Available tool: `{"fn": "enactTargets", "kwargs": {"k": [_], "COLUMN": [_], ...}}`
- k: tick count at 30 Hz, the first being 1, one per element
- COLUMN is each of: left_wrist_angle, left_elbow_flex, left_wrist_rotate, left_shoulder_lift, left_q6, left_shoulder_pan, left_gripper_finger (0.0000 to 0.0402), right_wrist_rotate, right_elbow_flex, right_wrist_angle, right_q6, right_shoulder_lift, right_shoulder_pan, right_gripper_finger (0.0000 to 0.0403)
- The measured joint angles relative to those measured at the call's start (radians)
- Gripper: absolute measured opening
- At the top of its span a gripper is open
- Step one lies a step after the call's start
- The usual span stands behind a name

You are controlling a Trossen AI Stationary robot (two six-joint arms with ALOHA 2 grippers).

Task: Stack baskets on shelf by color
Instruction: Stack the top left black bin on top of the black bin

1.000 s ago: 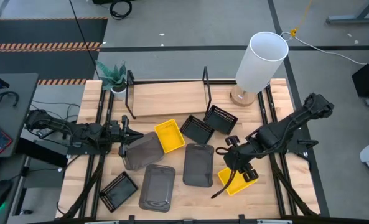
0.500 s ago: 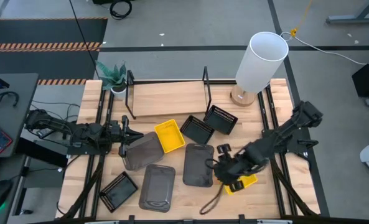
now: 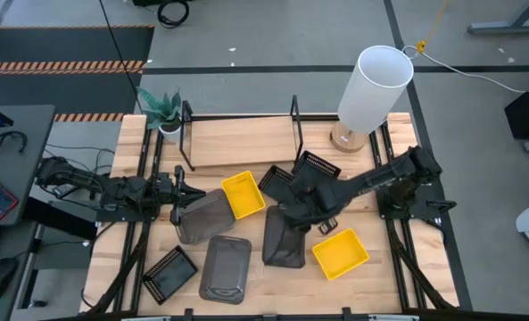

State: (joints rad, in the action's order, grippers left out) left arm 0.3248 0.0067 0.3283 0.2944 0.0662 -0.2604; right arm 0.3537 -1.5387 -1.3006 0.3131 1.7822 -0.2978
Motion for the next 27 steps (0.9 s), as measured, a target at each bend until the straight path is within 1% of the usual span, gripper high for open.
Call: {"fn": "enactTargets", "kwargs": {"k": [7, 10, 13, 16, 19, 23, 27], "left_wrist_angle": [0.0, 0.0, 0.0, 0.0, 0.0, 0.0, 0.0], "left_elbow_flex": [0.0, 0.0, 0.0, 0.0, 0.0, 0.0, 0.0], "left_wrist_rotate": [0.0, 0.0, 0.0, 0.0, 0.0, 0.0, 0.0], "left_shoulder_lift": [0.0, 0.0, 0.0, 0.0, 0.0, 0.0, 0.0], "left_q6": [0.0, 0.0, 0.0, 0.0, 0.0, 0.0, 0.0], "left_shoulder_pan": [0.0, 0.0, 0.0, 0.0, 0.0, 0.0, 0.0], "left_gripper_finger": [0.0032, 0.0037, 0.0039, 0.0035, 0.0031, 0.0028, 0.0034], "right_wrist_rotate": [0.022, -0.018, -0.055, -0.056, -0.06, -0.065, -0.096], "right_elbow_flex": [0.0, 0.002, 0.039, 0.097, 0.143, 0.171, 0.176], "right_wrist_angle": [-0.082, -0.07, -0.023, 0.006, 0.094, 0.224, 0.254], "right_q6": [0.031, 0.046, 0.092, 0.166, 0.242, 0.326, 0.362], "right_shoulder_lift": [0.0, 0.0, 0.0, 0.0, 0.0, -0.001, -0.001], "right_shoulder_pan": [0.09, 0.131, 0.162, 0.182, 0.196, 0.2, 0.206], "right_gripper_finger": [0.0181, 0.0176, 0.0174, 0.0173, 0.0173, 0.0173, 0.0173]}}
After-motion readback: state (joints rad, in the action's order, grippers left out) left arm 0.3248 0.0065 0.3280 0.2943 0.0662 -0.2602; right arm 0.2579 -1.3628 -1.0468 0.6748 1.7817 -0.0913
